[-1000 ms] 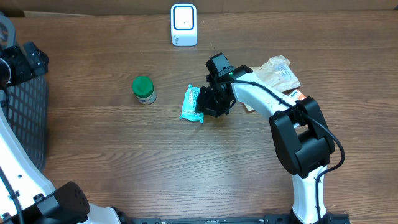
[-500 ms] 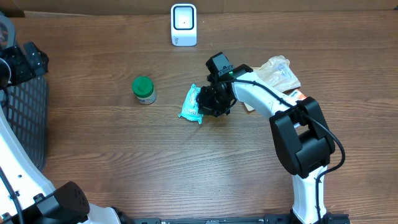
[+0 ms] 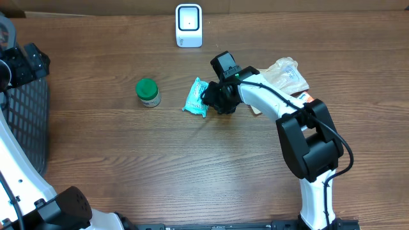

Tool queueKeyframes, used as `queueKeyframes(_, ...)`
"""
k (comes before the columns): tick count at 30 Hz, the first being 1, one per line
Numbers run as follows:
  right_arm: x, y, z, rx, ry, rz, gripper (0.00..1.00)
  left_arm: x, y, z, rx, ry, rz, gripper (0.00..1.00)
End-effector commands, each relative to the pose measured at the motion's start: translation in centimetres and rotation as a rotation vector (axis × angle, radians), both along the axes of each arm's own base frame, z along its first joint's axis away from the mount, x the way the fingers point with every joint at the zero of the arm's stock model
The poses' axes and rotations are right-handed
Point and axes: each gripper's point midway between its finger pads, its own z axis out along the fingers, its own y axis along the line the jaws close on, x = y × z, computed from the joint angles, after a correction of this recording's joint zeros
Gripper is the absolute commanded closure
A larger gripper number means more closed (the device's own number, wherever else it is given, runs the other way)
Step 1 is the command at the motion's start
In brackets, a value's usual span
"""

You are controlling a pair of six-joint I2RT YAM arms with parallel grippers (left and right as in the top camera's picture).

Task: Scan the item barcode
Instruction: 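Reach the right gripper to the large teal wipes pack and grasp it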

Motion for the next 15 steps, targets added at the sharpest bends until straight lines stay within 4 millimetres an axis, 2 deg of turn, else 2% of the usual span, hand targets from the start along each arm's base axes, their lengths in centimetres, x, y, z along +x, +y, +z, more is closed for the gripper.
queueKeyframes(1, 0.4, 0.4, -2.2, -0.029, 0.012, -0.036, 0.56, 0.1, -0.2, 0.4, 0.016, -0.009, -0.027, 0.00)
queueKeyframes(2, 0.5, 0.4, -2.4, -0.029, 0.015, -0.043, 0.59, 0.1, -0.2, 0.4, 0.016, -0.009, -0.027, 0.00)
queueKeyframes(4, 0.5, 0.4, -2.4, -0.027, 0.015, -0.052, 0.73, 0.1, -0.2, 0.4, 0.016, -0.009, -0.027, 0.00)
queueKeyframes(5, 0.6, 0.4, -2.4, -0.026, 0.014, -0.052, 0.83, 0.1, -0.2, 0.4, 0.016, -0.009, -0.027, 0.00)
queueKeyframes(7, 0.6, 0.4, -2.4, -0.026, 0.015, -0.051, 0.96, 0.1, -0.2, 0.4, 0.016, -0.009, -0.027, 0.00)
queueKeyframes(11, -0.2, 1.1, -1.9, 0.013, 0.028, 0.019, 0.96, 0.1, -0.2, 0.4, 0.016, -0.009, -0.027, 0.00)
queueKeyframes(15, -0.6, 0.3, 0.4, -0.027, 0.022, 0.100, 0.96, 0.1, -0.2, 0.4, 0.016, -0.009, -0.027, 0.00)
